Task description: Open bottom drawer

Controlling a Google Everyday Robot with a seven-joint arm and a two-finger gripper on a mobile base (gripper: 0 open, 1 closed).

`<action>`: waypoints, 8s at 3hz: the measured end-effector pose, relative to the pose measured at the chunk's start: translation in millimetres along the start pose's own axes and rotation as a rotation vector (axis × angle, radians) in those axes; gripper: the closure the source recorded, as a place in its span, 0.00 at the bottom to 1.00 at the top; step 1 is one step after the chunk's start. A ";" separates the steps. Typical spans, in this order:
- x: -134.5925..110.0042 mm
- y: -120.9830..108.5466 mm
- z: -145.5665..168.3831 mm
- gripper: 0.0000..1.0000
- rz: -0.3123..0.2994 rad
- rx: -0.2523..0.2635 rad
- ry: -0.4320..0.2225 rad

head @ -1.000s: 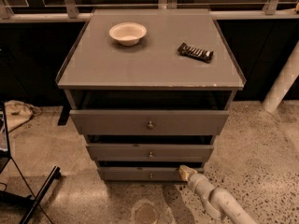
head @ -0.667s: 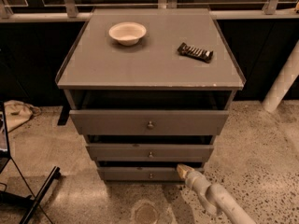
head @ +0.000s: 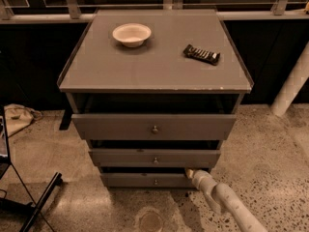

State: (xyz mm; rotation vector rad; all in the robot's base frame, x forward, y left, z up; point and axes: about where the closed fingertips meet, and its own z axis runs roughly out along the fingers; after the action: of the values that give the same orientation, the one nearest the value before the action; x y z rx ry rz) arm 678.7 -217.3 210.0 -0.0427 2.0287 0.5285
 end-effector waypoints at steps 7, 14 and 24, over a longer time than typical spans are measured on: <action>30.7 17.3 10.3 1.00 0.070 -0.006 0.223; 92.1 12.0 -97.3 1.00 0.377 0.079 0.580; 91.3 93.1 -156.0 1.00 0.232 -0.370 0.695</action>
Offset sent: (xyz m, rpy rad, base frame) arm -0.0119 -0.0107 -0.0576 -0.2107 0.3684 0.2067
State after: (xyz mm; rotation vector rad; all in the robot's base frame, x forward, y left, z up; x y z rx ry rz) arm 480.5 -175.8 228.8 -0.2446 2.5911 1.1553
